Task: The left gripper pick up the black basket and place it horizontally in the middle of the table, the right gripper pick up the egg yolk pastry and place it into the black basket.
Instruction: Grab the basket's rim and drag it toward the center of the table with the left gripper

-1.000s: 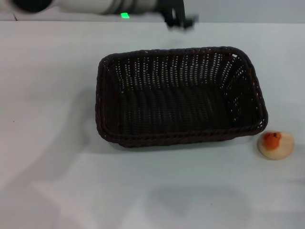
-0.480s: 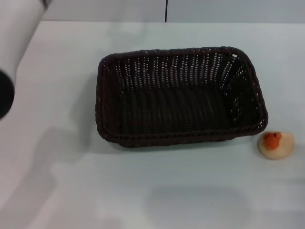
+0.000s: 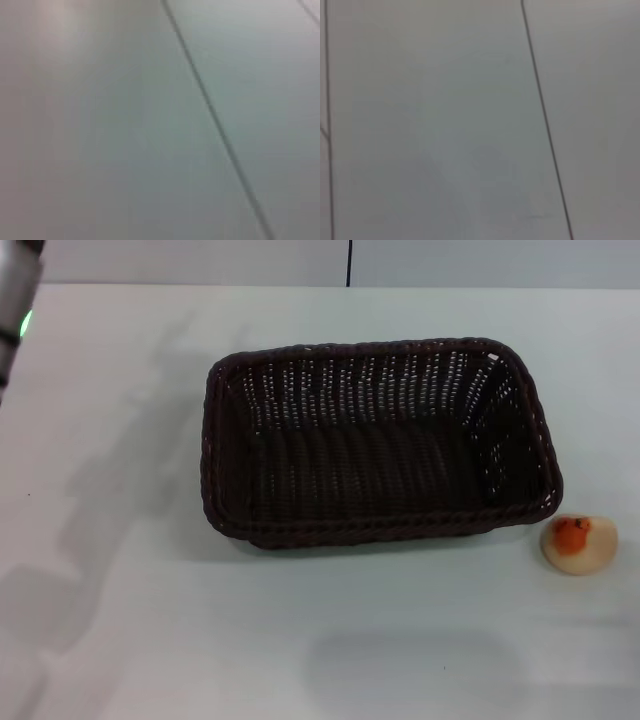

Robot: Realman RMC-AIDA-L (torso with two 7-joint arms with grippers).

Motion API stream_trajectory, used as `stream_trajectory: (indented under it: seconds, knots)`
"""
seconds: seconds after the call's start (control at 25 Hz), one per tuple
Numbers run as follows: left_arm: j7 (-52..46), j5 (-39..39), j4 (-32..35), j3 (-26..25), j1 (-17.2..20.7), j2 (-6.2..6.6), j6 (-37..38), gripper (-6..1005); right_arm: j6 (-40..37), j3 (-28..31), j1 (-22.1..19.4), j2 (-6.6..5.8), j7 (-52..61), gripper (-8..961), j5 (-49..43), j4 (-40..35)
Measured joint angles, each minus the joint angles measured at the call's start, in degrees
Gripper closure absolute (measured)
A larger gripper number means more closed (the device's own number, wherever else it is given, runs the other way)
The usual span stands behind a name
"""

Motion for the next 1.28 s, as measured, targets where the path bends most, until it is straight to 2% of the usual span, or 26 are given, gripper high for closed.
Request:
stream_trajectory:
  seconds: [0.16,0.56,0.88,1.28]
  knots:
    - [-0.38,-0.28,6.89,-3.45,0.50,-1.61,0.72,199,-0.16,-2.39,0.10,0.05,-0.42,180,-0.04,-0.22]
    - [-2.01,-0.72,22.48,-9.07,-2.27,-1.67,0.31,199,-2.65,-8.73,0.69,0.03,-0.74,179,-0.08,-1.73]
    - [-6.99,-0.76,30.03,-11.13,-3.74,-1.64,0.14,199,-2.25,-13.62,0.73,0.21,-0.75,179,-0.08,-3.04]
    - [-7.24,-0.82,32.84,-11.62,-4.40,-1.77,0.15,199,7.74,-14.20,1.36,0.23,-0.75,178,0.22,-2.94]
